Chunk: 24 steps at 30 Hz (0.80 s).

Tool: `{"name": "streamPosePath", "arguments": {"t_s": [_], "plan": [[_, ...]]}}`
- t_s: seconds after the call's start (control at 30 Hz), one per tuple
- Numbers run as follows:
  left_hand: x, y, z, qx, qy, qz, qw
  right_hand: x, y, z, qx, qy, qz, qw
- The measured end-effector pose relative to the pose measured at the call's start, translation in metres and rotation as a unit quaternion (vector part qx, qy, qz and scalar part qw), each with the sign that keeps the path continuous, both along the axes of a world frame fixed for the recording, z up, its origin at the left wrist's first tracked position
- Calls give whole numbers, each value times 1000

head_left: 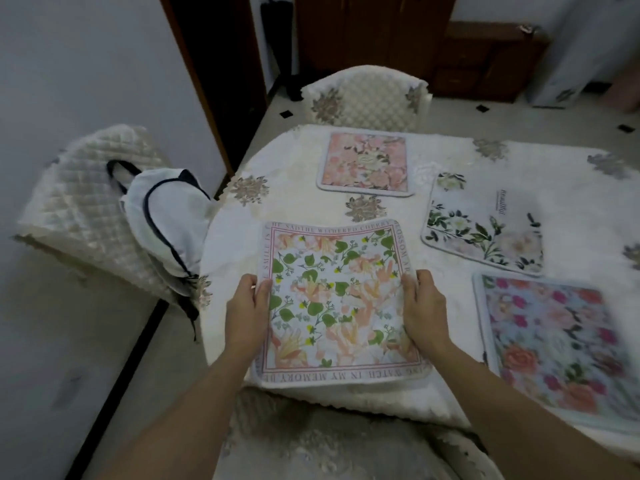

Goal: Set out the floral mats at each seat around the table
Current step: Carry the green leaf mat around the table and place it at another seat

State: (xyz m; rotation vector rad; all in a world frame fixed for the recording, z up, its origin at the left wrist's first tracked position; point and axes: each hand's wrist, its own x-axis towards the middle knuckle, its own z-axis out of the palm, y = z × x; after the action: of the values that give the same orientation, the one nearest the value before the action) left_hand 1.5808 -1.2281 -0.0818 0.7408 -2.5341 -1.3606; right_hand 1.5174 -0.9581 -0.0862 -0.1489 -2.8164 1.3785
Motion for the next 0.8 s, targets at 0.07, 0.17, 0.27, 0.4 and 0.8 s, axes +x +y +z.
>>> {"name": "streamPosePath", "arguments": {"t_s": [0.07,0.17,0.27,0.4,0.8], "plan": [[-11,2,-8,-5,-8,-37,999,5,7,-9,2,-13,-30,999],[-24,5,-23,6,-21,-67,998,10,15,-25,6,-37,-61,997],[-36,10,-39,-1,-30,-86,996,6,19,-44,21,-60,-84,994],[-55,12,-67,-19,-71,-101,992,-3,19,-71,27,-82,-96,992],[-67,2,-105,-51,-127,-103,985,-11,21,-110,86,-147,-69,983]]}}
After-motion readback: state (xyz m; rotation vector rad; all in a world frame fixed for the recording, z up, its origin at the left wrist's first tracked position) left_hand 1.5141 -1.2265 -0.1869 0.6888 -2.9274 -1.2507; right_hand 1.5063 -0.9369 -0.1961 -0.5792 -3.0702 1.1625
